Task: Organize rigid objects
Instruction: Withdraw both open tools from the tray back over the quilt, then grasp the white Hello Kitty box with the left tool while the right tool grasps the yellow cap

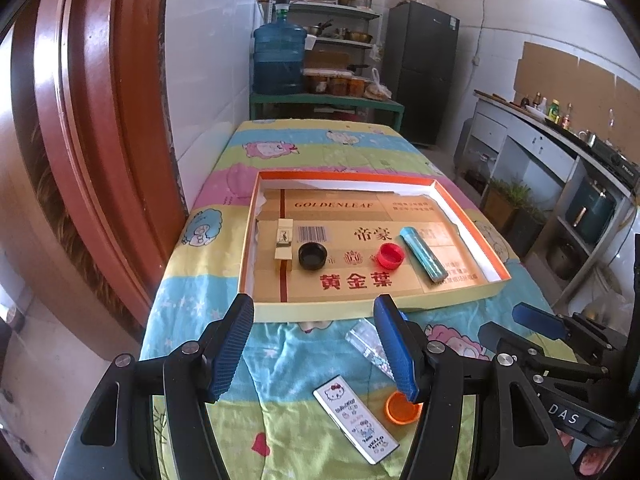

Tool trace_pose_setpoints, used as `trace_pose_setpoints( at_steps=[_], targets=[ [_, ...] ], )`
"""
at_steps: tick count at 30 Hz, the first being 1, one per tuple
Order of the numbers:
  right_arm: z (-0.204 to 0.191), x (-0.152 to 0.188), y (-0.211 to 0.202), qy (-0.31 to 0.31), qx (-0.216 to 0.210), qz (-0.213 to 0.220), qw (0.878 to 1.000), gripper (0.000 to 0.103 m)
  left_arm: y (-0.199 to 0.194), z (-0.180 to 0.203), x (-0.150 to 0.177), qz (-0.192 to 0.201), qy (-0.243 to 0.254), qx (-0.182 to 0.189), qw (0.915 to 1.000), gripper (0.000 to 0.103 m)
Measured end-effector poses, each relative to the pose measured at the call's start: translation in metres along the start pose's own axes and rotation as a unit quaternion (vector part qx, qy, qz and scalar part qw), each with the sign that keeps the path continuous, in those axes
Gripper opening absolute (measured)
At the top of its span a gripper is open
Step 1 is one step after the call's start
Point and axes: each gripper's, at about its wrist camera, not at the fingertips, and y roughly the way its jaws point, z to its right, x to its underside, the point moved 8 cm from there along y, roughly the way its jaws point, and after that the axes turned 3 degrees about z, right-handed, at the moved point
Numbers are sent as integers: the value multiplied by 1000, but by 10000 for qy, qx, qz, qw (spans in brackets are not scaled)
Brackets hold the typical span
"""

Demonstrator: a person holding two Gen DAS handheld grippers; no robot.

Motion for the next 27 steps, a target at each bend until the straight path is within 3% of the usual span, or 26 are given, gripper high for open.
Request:
trace_pose_setpoints(
  at_steps=[19, 27],
  targets=[
    [5, 18, -7, 31, 18, -77, 10000, 55, -5, 0, 31, -220, -194, 87, 9995, 64],
    [6, 28, -8, 32, 18, -155, 9999, 55, -14, 18, 57, -292, -115, 342, 9989, 64]
  ],
)
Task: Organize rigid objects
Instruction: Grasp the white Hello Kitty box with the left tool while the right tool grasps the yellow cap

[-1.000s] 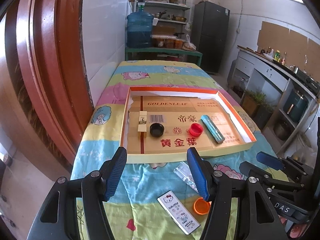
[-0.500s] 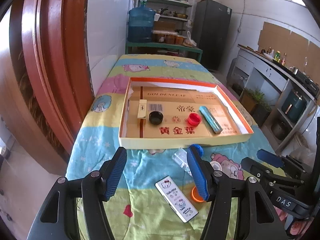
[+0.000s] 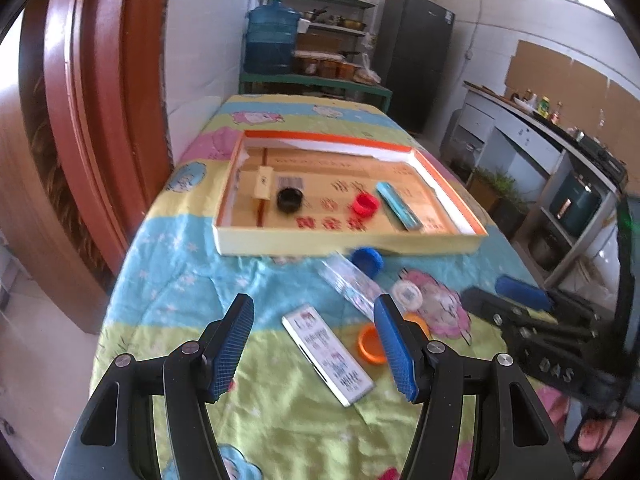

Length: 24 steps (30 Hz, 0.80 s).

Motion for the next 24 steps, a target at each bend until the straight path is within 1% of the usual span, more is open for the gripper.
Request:
trace_pose_setpoints(
  at_steps=[4, 7, 11, 13, 14, 18, 24],
  targets=[
    [0, 2, 0, 16, -1, -29, 10000, 55, 3, 14, 21, -235, 197, 49, 9995, 64],
    [1, 3, 0, 33, -10, -37, 10000, 55, 11, 21, 39, -448, 346, -38, 9984, 64],
    [0, 4, 0, 36, -35, -48, 10000, 55, 19, 23, 50, -577, 446, -203, 9971, 64],
    [0, 4, 0, 33, -45, -43, 10000, 55, 25, 18, 53, -670, 406, -317, 9964, 65],
    [0, 3, 0, 31, -44, -42, 10000, 55, 27, 15, 54, -714, 356, -306, 9963, 65],
    [0, 4, 0, 44, -44, -66, 10000, 55, 26, 7, 53, -676, 191, -220, 9973, 64],
    [-3, 9, 3, -44, -129, -143, 9998, 55, 19, -14, 55, -690, -54, -347, 9970, 64]
  ],
)
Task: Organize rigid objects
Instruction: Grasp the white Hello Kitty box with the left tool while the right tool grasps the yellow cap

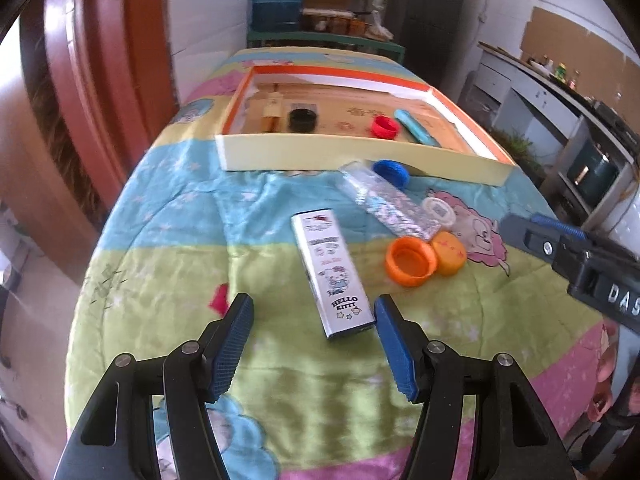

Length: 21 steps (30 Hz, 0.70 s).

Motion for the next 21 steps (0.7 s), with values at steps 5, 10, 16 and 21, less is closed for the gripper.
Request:
trace_pose_setpoints(
  at_steps=[5, 10, 16, 21],
  targets=[
    [-9, 9, 5, -139, -165, -73, 9997, 55, -1, -19, -6, 28, -369, -59, 9993, 64],
    [-21, 19, 9, -368, -292, -150, 9988, 55, 7, -18, -14, 19, -360, -55, 9993, 64],
    [-29, 30, 16, -739, -153, -221, 9969, 55, 15, -10, -20, 23, -118, -174, 9998, 64],
    [-37, 32, 23, -1123, -5, -203, 9935, 55, 22, -6, -25, 150, 54, -262, 9995, 63]
  ],
)
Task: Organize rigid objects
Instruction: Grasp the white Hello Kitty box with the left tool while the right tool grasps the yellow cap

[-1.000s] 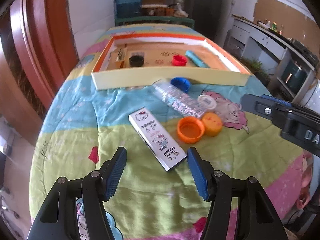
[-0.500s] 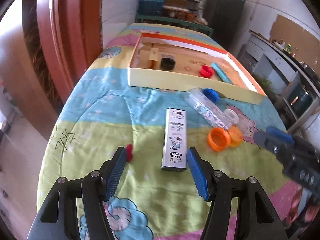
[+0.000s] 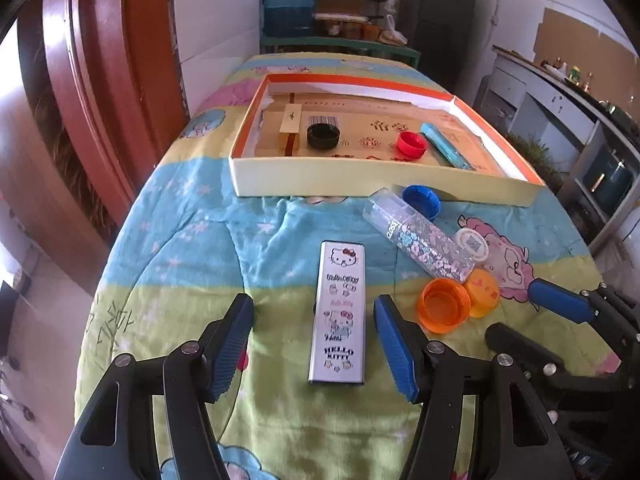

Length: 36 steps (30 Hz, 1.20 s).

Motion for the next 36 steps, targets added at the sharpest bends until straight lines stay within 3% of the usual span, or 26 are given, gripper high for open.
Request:
trace_pose_setpoints(
  at_steps=[4, 7, 10, 11, 36],
  targets=[
    [-8, -4, 7, -253, 52, 73, 9996, 53, 2, -1, -2, 120, 63, 7, 9999, 51],
    [-11, -9, 12, -223, -65, 68, 9997, 45, 2, -2, -4, 140, 41, 118, 9998, 35],
    [-12, -14, 17, -117, -202, 4, 9997, 36, 2, 0, -4, 122, 67, 215, 9997, 28],
    [-12, -15, 17, -106, -219, -3, 9997, 30, 3, 0, -4, 114, 72, 251, 9996, 27],
    [6, -20, -2, 332, -266, 167, 9990, 30, -21, 0, -13, 329, -41, 426, 9985, 26]
  ],
)
